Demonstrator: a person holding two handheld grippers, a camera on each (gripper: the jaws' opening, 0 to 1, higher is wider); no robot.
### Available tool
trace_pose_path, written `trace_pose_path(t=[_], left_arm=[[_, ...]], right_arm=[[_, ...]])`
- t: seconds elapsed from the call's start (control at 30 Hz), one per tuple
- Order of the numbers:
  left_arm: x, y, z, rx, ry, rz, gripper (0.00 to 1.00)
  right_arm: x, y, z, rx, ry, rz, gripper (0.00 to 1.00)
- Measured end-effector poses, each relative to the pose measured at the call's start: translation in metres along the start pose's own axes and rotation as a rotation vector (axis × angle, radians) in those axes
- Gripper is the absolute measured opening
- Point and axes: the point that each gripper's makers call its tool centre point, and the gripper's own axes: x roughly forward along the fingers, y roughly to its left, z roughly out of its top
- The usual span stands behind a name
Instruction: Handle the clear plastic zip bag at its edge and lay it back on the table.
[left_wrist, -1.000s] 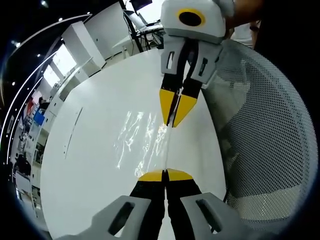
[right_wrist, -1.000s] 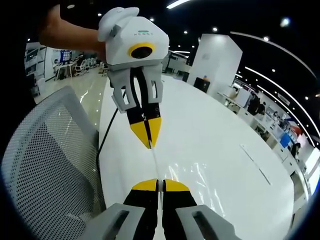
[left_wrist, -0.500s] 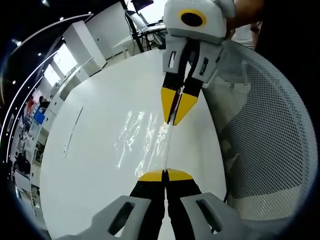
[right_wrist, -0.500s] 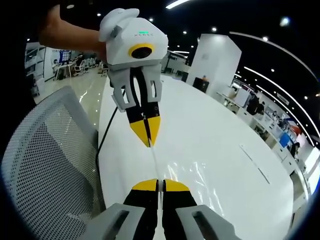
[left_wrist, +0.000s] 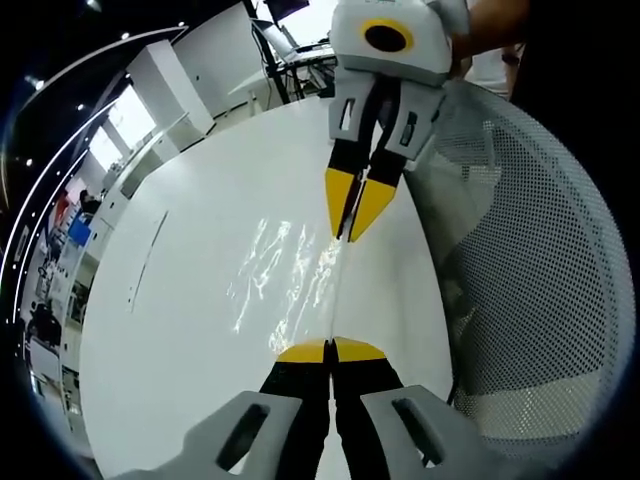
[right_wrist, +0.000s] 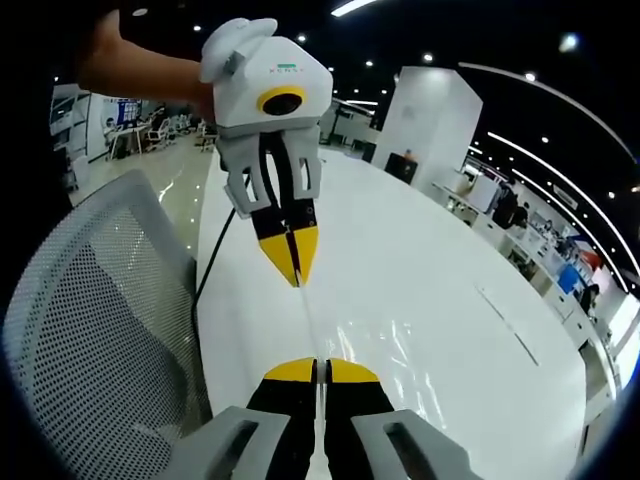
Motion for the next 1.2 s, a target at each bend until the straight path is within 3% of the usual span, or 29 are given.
trace_pose_path(t=[1.2], left_arm=[[0.001, 0.003, -0.004, -0.014, 0.005, 0.006, 0.0]], right_arm=[[-0.011, -0.009, -0.018, 0.029, 0.025, -0.03, 0.0]])
